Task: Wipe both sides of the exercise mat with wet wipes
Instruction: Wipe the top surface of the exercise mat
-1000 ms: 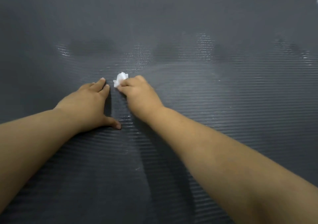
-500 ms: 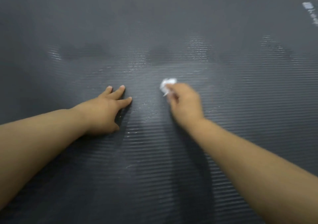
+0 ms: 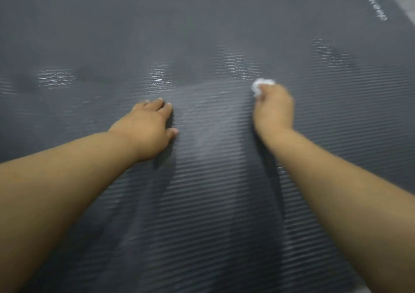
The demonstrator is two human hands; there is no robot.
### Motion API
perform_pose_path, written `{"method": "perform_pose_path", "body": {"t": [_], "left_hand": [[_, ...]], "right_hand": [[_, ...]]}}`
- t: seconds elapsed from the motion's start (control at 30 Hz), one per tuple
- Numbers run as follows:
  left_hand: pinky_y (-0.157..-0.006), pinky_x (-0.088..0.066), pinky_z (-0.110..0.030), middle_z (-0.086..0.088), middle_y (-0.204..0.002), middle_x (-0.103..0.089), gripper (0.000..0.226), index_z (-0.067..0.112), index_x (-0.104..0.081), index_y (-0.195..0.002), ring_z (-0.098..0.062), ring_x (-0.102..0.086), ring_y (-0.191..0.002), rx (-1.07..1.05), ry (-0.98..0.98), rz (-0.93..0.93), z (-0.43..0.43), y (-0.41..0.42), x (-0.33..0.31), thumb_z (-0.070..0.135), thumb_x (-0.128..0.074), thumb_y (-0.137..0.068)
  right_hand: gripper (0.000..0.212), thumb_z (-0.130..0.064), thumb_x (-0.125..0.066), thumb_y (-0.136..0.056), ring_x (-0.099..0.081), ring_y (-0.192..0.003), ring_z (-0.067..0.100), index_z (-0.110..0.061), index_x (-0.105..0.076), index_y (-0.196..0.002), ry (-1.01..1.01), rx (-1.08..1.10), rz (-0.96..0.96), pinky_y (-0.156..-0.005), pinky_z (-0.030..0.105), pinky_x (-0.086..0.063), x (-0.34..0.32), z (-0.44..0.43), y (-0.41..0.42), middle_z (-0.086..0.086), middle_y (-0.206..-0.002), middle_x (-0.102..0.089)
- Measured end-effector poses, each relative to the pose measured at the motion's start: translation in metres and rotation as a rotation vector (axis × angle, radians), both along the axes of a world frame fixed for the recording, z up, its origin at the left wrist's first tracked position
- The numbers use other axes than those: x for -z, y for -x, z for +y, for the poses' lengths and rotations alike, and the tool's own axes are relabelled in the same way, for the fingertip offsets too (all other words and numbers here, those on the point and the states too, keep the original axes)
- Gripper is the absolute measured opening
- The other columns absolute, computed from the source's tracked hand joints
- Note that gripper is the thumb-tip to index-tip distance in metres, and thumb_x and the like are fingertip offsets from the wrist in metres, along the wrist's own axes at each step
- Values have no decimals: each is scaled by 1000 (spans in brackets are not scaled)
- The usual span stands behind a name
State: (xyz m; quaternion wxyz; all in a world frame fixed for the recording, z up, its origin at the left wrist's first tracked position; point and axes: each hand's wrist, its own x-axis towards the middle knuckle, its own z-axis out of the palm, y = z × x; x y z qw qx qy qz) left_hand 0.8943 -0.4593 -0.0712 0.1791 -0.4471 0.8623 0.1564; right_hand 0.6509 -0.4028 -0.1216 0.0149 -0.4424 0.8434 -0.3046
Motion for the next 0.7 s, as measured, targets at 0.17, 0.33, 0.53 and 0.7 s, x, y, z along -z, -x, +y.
{"method": "perform_pose_path", "body": {"t": [0.17,0.33,0.53,0.7], "left_hand": [[-116,-7,-30,-1,-159,2,60,17,-9,-151,-24,-4,-146,-49,119,63,15,-8,25,39,-30,-99],[-116,-11,-33,-3,-159,4,59,17,-4,-151,-26,-5,-145,0,159,-16,15,-7,26,40,-23,-100],[-116,-12,-34,-2,-158,8,58,17,1,-151,-26,-2,-146,21,172,-56,18,-5,27,39,-17,-100],[-116,-11,-35,-1,-158,6,59,20,0,-151,-24,-4,-146,31,167,-61,14,-10,28,42,-17,-98]], "right_hand": [[29,-1,-58,-76,-58,-63,30,-7,-70,-100,97,-834,283,-62,33,-42,15,13,-68,13,-80,-65],[34,-1,-44,-83,-57,-88,42,-9,-65,-109,-108,-273,379,-76,38,-45,6,10,64,25,-103,-61],[32,-1,-44,-88,-55,-110,26,-13,-65,-109,-87,124,84,-92,17,-34,10,0,56,12,-120,-60],[28,-2,-54,-77,-63,-72,29,-8,-72,-98,60,-819,195,-70,28,-51,13,18,-52,12,-91,-70]]}}
